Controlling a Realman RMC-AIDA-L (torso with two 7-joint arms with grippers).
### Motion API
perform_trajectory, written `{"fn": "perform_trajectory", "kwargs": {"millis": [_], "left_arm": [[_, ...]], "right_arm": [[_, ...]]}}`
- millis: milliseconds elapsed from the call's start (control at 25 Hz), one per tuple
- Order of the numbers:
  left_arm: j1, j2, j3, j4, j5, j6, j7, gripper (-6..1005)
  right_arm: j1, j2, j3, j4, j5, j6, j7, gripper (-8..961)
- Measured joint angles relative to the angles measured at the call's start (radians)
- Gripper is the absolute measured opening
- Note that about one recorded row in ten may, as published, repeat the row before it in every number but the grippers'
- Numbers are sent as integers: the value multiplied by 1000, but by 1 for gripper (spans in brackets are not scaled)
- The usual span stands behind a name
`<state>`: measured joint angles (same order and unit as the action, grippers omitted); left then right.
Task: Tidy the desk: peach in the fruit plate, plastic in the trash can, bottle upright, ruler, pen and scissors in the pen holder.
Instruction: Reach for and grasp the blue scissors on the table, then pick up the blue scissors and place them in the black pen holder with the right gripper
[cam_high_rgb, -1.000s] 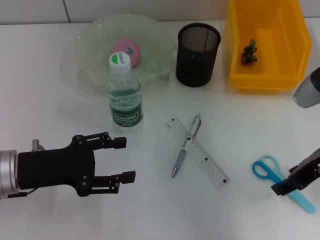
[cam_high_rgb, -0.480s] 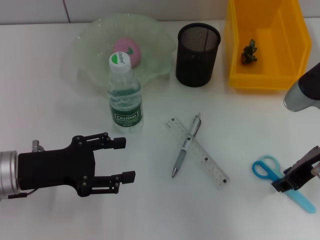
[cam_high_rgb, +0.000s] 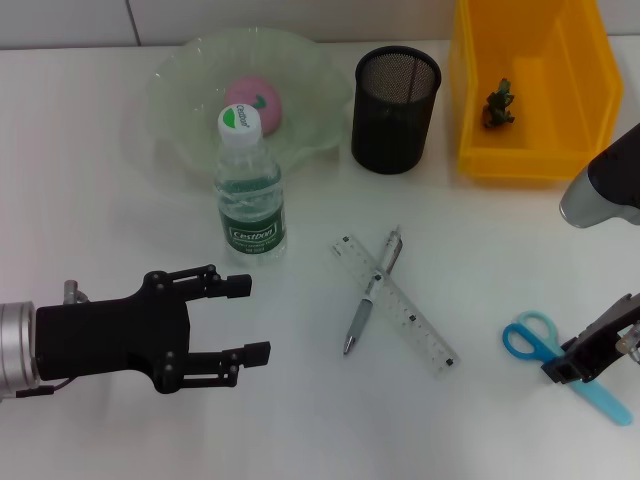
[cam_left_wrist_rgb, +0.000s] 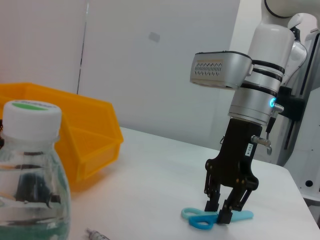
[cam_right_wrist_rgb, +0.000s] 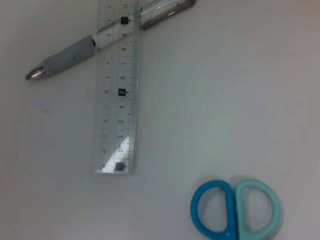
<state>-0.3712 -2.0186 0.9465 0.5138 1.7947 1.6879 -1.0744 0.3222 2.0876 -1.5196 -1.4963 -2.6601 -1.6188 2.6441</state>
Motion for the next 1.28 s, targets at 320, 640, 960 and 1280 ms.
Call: {"fn": "perform_trajectory", "kwargs": {"millis": [320, 640, 960, 1280], "left_arm": [[5, -3, -8, 8, 0, 9, -1, 707], [7, -2, -10, 8, -7, 10, -2, 706], [7, -7, -11, 7, -9, 14, -2, 705], [0, -17, -11, 8, -5, 14, -5, 704]], "right_arm": [[-6, 0, -1, -6, 3, 5, -14, 286], [-44, 0, 55, -123, 19, -9, -45, 237], [-92, -4, 508, -140, 490, 62, -275, 238], [64, -9, 726, 496, 1079, 252, -793, 237]]}}
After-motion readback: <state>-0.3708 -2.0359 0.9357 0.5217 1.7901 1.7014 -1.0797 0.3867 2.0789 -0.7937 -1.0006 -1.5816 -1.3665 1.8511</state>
